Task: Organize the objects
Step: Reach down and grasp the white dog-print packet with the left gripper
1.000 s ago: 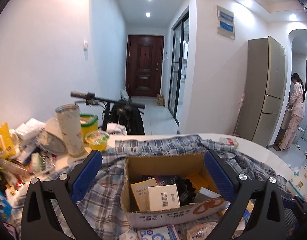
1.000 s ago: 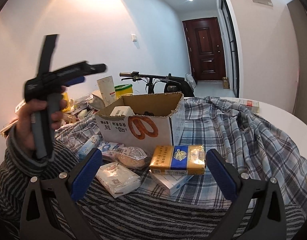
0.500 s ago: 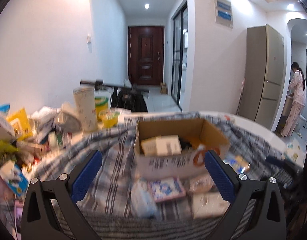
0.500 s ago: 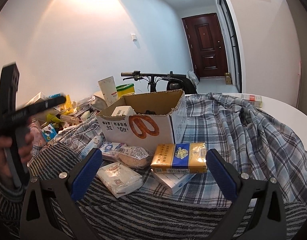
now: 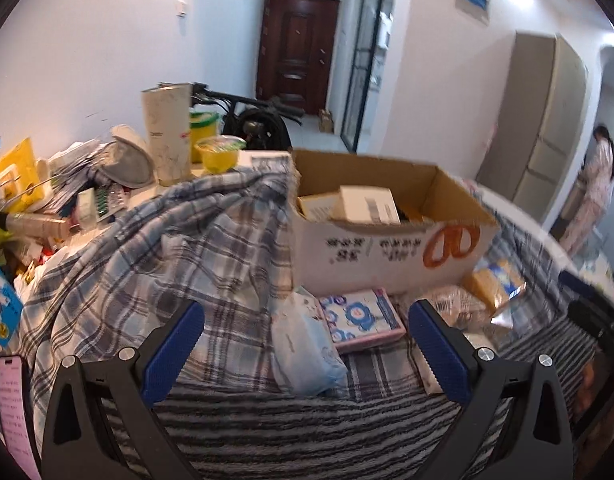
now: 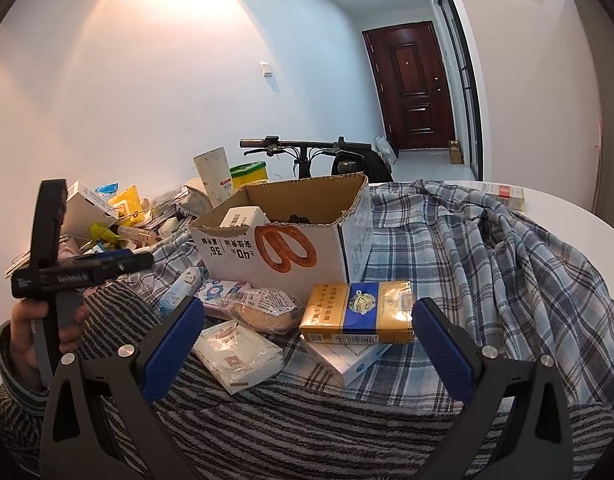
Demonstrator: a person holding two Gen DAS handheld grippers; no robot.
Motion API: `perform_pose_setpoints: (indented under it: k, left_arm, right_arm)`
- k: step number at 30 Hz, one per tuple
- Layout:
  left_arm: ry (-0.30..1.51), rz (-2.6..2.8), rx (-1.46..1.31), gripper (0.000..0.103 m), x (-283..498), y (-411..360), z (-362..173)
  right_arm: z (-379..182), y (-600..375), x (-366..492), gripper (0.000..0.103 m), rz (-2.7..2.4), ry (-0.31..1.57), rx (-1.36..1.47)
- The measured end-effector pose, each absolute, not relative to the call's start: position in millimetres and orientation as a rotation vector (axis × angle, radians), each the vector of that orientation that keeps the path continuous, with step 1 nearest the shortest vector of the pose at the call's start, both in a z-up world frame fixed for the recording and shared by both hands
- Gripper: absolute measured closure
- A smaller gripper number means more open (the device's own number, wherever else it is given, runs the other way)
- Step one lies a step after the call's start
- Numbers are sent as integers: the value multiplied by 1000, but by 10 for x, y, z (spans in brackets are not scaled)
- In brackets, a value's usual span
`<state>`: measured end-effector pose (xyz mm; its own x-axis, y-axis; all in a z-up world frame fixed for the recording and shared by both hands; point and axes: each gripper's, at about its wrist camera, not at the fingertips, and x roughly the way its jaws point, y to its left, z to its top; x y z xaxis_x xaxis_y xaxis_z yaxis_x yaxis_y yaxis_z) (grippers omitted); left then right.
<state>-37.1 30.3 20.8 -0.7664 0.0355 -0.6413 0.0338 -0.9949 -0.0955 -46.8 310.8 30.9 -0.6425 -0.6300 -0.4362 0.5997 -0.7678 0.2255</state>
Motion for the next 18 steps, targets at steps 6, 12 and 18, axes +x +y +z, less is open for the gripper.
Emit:
perform_pose_setpoints:
  k: [6, 12, 18]
  left_arm:
    - [-205, 2933, -1188, 0, -475, 215, 104]
    - [-149, 2902, -1310, 0, -554, 223, -28]
    - [67, 2846, -1348, 30, -596, 516, -126]
  right_arm:
    - [305, 3116, -484, 0, -2352, -90, 659]
    - [304, 3108, -495, 0, -2346, -96, 667]
    - [298, 3117, -497, 0, -2342, -103, 667]
